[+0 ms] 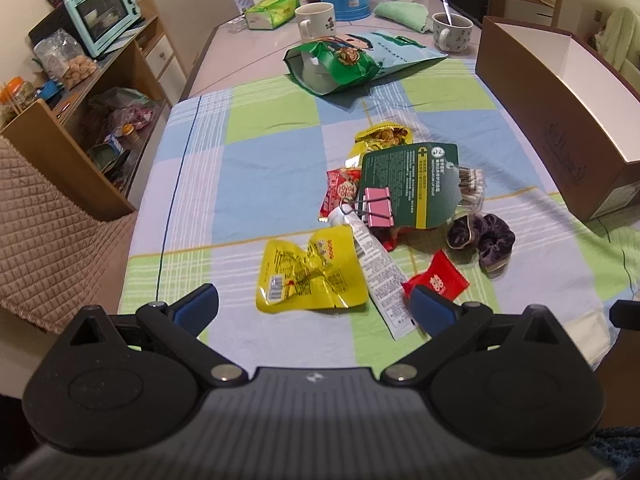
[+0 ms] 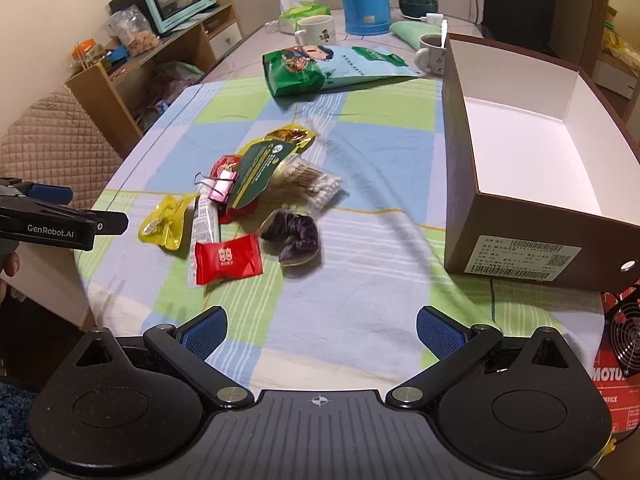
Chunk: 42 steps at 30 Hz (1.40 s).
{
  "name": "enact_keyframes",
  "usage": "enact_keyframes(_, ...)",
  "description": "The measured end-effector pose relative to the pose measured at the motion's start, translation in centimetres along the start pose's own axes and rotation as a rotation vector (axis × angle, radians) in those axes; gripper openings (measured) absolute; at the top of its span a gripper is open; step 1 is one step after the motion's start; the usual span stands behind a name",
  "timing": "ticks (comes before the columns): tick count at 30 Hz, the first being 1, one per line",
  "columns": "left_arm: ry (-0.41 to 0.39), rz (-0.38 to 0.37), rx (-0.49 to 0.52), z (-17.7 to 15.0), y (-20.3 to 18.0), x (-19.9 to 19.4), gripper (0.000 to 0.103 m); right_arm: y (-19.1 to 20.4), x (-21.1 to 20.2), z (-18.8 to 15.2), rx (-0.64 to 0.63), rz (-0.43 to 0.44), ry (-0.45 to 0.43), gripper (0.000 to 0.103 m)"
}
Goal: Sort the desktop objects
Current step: 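Move both tools toward the snacks on the table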
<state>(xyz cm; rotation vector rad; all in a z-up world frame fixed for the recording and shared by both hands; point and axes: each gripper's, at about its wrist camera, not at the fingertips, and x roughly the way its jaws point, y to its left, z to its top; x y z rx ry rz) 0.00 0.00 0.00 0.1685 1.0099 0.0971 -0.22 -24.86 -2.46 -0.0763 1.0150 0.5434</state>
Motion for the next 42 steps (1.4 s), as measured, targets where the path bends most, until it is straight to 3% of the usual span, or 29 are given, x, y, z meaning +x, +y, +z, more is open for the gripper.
enact_keyframes(4,0.001,-0.009,-0.01,0.0,-0.2,0.0,0.101,-0.1,-0.3,-0.2,-0.028,-0.003,0.004,0.103)
enact_keyframes(6,-0.033,-0.014,-0.061,-1.6,-0.2,-1.0,0.101,-0.1,-0.4,-0.3,-0.043,-0.005,0.006,0.103)
enact_keyframes(14,0.034,0.02,-0.093,-1.9,-1.3,-1.7,0.101,-0.8,-0.7,-0.2,-0.092,0.012,0.024,0.103)
enact_keyframes(42,0.058,0.024,-0.14,-2.5,-1.6,-1.8,0.101,-0.5,0.1,0.7,-0.159,0.025,0.049,0.103)
